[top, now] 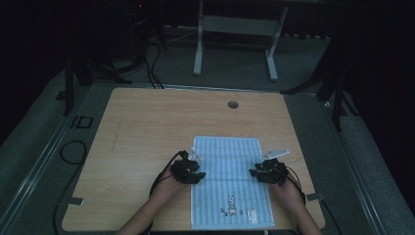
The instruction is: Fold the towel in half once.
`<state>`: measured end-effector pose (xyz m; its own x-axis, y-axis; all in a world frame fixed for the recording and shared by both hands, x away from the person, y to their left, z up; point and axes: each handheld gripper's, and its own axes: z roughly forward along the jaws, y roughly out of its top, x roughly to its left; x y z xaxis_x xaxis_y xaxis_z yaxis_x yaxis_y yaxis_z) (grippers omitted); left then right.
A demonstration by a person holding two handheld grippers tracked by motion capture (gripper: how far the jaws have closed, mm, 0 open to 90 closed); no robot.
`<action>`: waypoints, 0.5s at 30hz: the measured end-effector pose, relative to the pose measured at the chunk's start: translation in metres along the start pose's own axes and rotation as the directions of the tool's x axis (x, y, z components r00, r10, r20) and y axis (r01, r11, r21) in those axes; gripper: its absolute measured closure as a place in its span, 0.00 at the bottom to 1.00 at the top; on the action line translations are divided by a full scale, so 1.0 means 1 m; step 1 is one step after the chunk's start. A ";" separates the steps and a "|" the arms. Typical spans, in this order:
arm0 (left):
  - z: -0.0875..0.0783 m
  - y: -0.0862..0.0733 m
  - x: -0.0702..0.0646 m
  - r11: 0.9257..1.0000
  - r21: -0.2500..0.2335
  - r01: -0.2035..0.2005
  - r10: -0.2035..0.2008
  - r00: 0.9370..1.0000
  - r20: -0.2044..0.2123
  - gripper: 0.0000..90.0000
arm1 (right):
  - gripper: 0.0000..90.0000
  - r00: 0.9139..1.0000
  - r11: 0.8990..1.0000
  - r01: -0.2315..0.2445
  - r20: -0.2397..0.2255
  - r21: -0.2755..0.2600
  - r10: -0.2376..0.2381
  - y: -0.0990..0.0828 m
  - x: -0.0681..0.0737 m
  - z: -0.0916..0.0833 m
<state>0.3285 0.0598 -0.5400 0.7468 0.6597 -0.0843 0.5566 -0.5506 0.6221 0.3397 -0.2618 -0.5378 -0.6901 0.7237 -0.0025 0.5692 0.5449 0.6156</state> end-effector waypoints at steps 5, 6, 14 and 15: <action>0.001 0.004 0.014 1.000 -0.002 0.018 -0.018 0.999 -0.029 0.62 | 0.68 1.000 1.000 -0.014 -0.009 -0.010 0.014 0.011 -0.007 0.010; 0.001 0.004 0.014 1.000 -0.002 0.018 -0.018 0.999 -0.029 0.59 | 0.68 1.000 1.000 -0.010 -0.008 -0.013 0.010 0.013 -0.008 0.011; 0.003 0.009 0.029 1.000 0.008 0.029 -0.028 0.998 -0.058 0.60 | 0.67 1.000 1.000 -0.016 -0.011 -0.010 0.016 0.031 -0.017 0.026; 0.003 0.009 0.031 0.999 0.012 0.032 -0.031 0.998 -0.061 0.60 | 0.67 1.000 1.000 -0.019 -0.012 -0.006 0.019 0.034 -0.018 0.027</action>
<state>0.3578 0.0738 -0.5390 0.7057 0.7063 -0.0559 0.5841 -0.5353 0.6101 0.3834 -0.2446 -0.5383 -0.6846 0.7287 0.0188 0.5795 0.5284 0.6204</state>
